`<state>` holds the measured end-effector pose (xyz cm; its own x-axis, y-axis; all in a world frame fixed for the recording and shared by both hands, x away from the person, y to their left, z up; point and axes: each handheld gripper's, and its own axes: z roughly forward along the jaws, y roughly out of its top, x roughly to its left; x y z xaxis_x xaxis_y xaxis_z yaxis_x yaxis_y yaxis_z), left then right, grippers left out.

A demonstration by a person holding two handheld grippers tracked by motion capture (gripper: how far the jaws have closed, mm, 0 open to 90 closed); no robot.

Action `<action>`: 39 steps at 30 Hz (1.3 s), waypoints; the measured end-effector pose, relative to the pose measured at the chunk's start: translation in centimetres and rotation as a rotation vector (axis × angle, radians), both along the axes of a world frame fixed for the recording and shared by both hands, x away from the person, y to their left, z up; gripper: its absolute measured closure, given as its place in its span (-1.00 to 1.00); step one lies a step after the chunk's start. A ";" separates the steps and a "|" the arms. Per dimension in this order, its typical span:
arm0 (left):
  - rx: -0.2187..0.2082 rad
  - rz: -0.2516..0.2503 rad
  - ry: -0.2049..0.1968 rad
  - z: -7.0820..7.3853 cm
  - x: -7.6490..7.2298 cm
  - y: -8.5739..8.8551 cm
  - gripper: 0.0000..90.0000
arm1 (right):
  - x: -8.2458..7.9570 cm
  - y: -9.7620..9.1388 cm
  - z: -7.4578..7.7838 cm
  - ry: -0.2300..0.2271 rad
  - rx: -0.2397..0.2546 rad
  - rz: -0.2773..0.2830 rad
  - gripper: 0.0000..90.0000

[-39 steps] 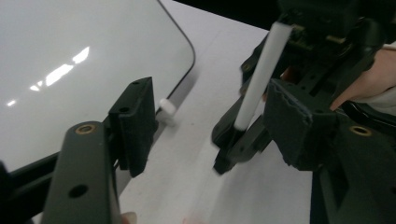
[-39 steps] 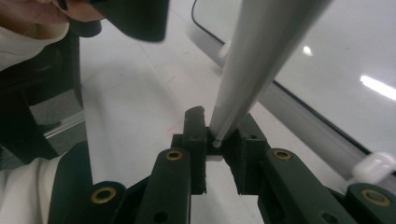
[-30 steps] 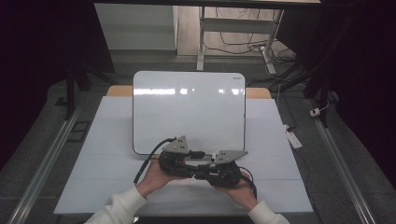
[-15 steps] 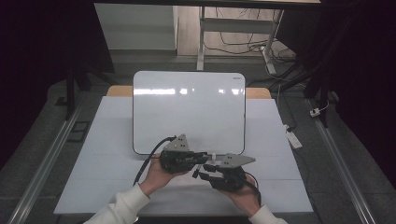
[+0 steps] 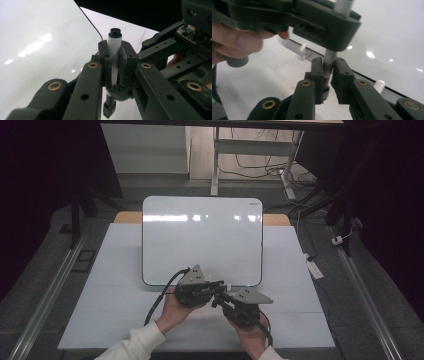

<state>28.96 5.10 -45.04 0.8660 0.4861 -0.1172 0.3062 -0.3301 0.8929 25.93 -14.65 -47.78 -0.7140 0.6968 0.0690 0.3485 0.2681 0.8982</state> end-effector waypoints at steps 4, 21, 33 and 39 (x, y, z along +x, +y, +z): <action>-0.026 0.009 0.014 -0.1 0.1 -0.1 0.77 | 0.4 -0.6 0.0 0.005 0.021 0.000 0.80; 0.028 0.188 0.075 0.2 -1.9 9.5 -0.31 | 7.8 -6.6 2.6 0.024 -0.061 -0.200 0.80; 0.045 0.319 0.131 -2.5 -5.2 17.3 -0.37 | 12.2 -6.2 1.9 0.096 -0.123 -0.285 0.80; 0.031 0.371 0.137 -3.3 -6.2 19.4 -0.38 | 12.0 -5.8 1.5 0.042 -0.143 -0.323 0.77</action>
